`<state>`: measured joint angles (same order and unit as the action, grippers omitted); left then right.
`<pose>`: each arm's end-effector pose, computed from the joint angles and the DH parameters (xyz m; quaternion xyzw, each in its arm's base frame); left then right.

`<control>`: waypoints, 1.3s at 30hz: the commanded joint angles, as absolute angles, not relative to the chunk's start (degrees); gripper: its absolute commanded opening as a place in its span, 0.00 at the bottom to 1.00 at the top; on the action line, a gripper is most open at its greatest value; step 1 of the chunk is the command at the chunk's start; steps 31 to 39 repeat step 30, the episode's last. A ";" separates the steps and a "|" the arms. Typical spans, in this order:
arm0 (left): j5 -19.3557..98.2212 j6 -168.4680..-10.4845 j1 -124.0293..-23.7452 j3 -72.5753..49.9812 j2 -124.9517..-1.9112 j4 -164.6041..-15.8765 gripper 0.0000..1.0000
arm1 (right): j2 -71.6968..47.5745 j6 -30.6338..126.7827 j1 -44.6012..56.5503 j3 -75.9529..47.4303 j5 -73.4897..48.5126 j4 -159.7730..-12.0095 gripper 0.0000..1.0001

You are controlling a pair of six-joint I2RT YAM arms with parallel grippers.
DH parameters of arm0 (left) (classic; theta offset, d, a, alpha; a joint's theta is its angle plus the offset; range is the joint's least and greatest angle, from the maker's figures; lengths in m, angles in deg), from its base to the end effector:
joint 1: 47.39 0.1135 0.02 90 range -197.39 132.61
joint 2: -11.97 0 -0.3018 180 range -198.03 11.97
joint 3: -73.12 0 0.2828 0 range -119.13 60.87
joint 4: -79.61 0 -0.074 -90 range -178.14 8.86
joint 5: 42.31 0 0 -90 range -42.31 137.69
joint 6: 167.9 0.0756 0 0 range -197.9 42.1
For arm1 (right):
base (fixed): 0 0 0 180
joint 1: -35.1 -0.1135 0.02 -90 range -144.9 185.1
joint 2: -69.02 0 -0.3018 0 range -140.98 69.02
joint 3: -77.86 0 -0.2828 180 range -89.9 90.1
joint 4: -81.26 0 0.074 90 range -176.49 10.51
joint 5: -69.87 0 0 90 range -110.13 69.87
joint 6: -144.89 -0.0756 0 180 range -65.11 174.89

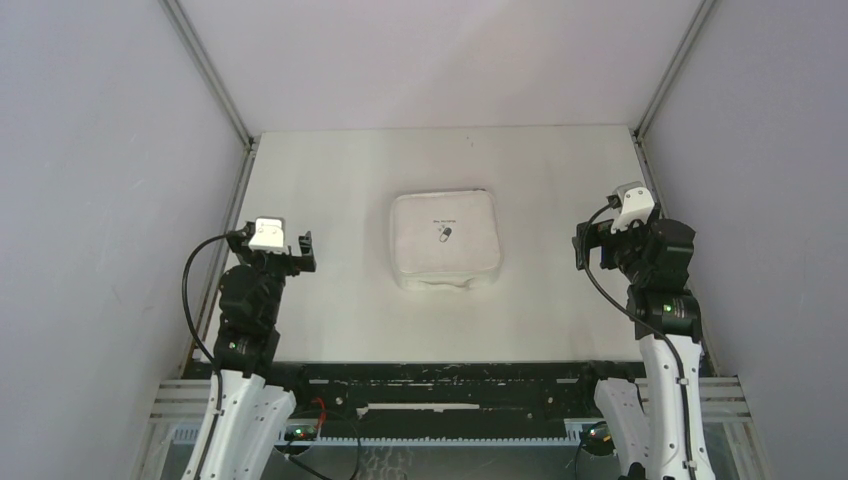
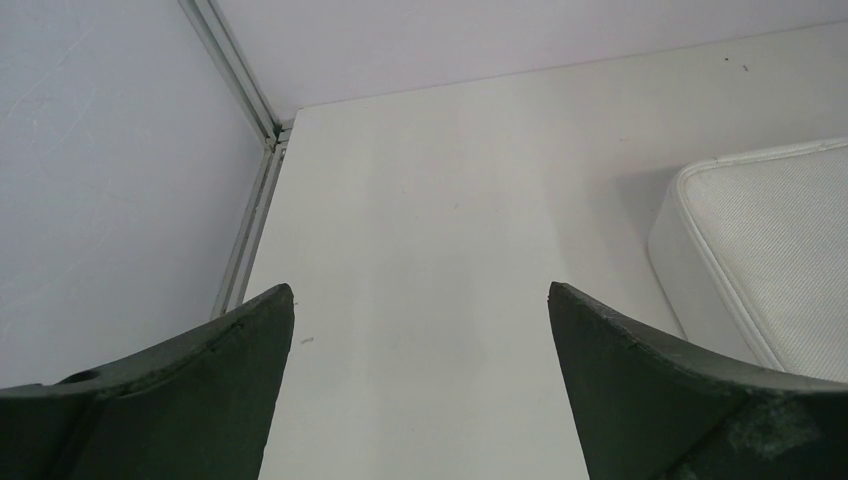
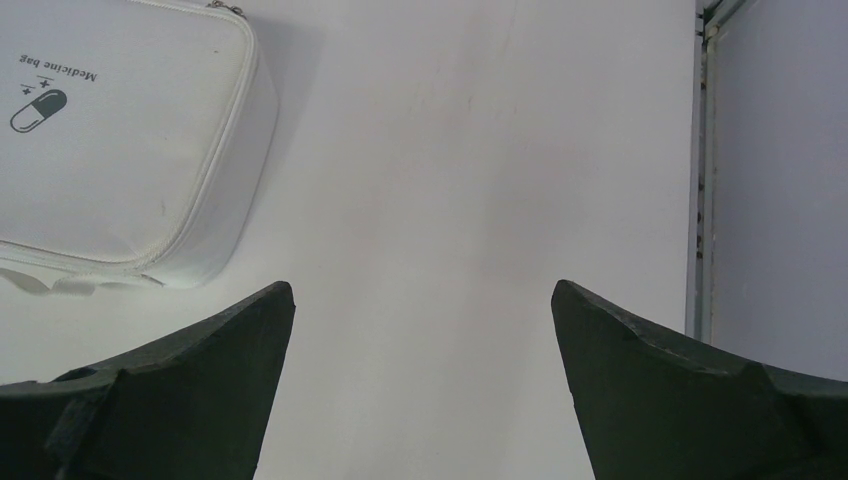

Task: Organize the medicine kit

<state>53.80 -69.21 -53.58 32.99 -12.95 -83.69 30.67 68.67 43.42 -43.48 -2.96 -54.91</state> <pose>0.1682 -0.0101 0.3110 0.0557 0.7140 0.0534 0.6959 0.1839 -0.0043 0.3406 -0.1211 0.8222 0.0187 0.5559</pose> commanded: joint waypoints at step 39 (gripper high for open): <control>50.62 -68.05 -52.74 32.85 -12.77 -83.77 1.00 | 31.95 69.63 45.17 -43.58 1.03 -56.01 1.00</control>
